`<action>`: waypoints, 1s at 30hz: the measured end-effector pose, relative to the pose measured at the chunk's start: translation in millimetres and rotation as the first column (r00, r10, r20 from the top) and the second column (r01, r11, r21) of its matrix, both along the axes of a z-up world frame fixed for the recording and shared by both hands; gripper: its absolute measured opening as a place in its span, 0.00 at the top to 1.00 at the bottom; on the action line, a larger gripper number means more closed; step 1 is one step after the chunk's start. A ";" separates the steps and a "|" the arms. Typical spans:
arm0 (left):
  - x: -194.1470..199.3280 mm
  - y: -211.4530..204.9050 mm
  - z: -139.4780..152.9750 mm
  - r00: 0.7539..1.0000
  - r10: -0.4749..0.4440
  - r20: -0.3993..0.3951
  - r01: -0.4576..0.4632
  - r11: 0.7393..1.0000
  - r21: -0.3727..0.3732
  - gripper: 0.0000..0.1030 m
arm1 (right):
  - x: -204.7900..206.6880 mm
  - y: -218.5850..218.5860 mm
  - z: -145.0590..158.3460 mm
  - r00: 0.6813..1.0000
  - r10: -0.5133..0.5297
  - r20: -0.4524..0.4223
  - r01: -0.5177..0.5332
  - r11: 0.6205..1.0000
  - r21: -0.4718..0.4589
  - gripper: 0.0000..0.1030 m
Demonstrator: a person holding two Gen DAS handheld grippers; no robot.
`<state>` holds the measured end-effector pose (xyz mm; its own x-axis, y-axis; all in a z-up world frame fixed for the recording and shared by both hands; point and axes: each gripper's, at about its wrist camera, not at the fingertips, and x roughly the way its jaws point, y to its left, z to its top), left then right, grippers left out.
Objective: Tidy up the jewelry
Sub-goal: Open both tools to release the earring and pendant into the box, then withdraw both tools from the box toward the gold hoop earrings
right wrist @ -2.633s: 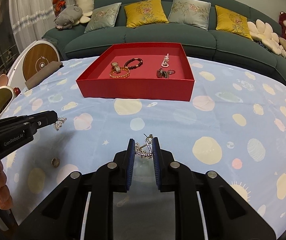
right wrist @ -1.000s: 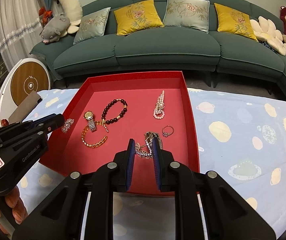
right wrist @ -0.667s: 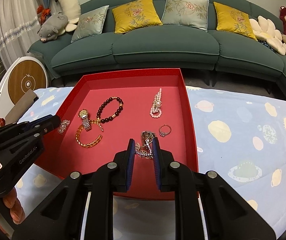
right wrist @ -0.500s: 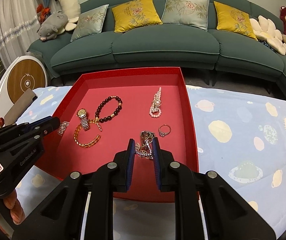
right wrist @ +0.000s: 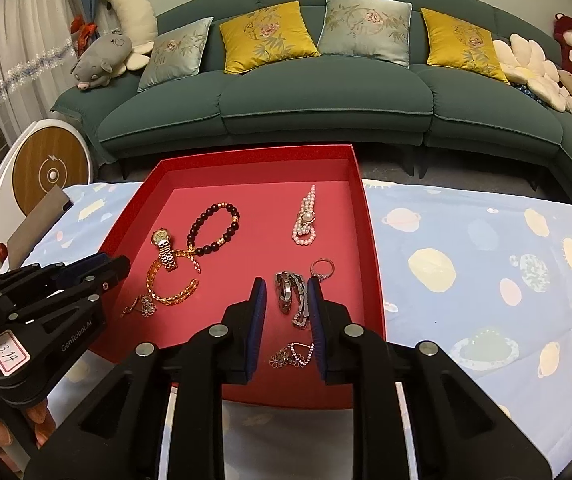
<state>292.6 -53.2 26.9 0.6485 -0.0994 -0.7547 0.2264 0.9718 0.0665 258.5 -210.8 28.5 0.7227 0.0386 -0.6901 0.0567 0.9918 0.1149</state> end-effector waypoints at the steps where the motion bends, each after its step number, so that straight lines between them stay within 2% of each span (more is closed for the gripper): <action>1: -2.0 -0.4 2.4 1.000 -0.002 0.003 0.002 1.000 -0.004 0.80 | -2.1 -0.4 2.8 1.000 -0.001 0.005 0.001 1.000 0.006 0.78; 6: -20.8 3.4 19.9 1.000 0.000 0.006 0.000 0.999 -0.054 0.80 | -21.0 -1.3 17.1 0.999 -0.015 0.035 0.013 0.998 0.056 0.78; 9: -41.4 14.9 30.0 1.000 0.012 -0.001 -0.012 0.995 -0.100 0.69 | -44.0 -0.2 23.7 0.999 -0.013 0.048 0.010 0.999 0.053 0.66; 12: -66.4 23.4 35.7 1.000 0.010 0.022 -0.008 0.996 -0.093 0.65 | -75.5 0.7 28.4 0.998 -0.007 0.059 0.006 1.000 0.011 0.65; 15: -94.2 35.1 35.4 0.999 0.010 0.037 -0.007 0.997 -0.073 0.47 | -100.9 3.9 33.3 0.998 0.016 0.065 -0.016 1.000 -0.001 0.65; 16: -103.9 40.2 34.2 0.999 0.016 0.042 -0.013 0.997 -0.071 0.46 | -111.0 5.6 34.3 0.997 0.021 0.072 -0.020 1.000 -0.008 0.65; 19: -131.3 54.5 29.9 0.999 0.019 0.034 -0.017 0.997 -0.069 0.46 | -138.7 11.3 31.1 0.997 0.038 0.071 -0.036 0.999 -0.017 0.59; 24: -170.1 76.2 15.0 0.999 0.035 0.006 -0.035 0.997 -0.070 0.46 | -177.8 18.2 11.3 0.999 0.047 0.028 -0.047 0.999 0.023 0.58; 30: -195.3 85.8 -11.1 0.998 0.035 -0.051 -0.038 0.997 -0.062 0.46 | -204.9 33.1 -24.9 0.997 0.061 -0.055 -0.058 0.997 0.051 0.58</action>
<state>97.3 32.5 15.8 0.6140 -0.1246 -0.7794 0.1924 0.9813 -0.0054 53.6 -177.7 3.6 0.6782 0.1158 -0.7257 0.0052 0.9867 0.1623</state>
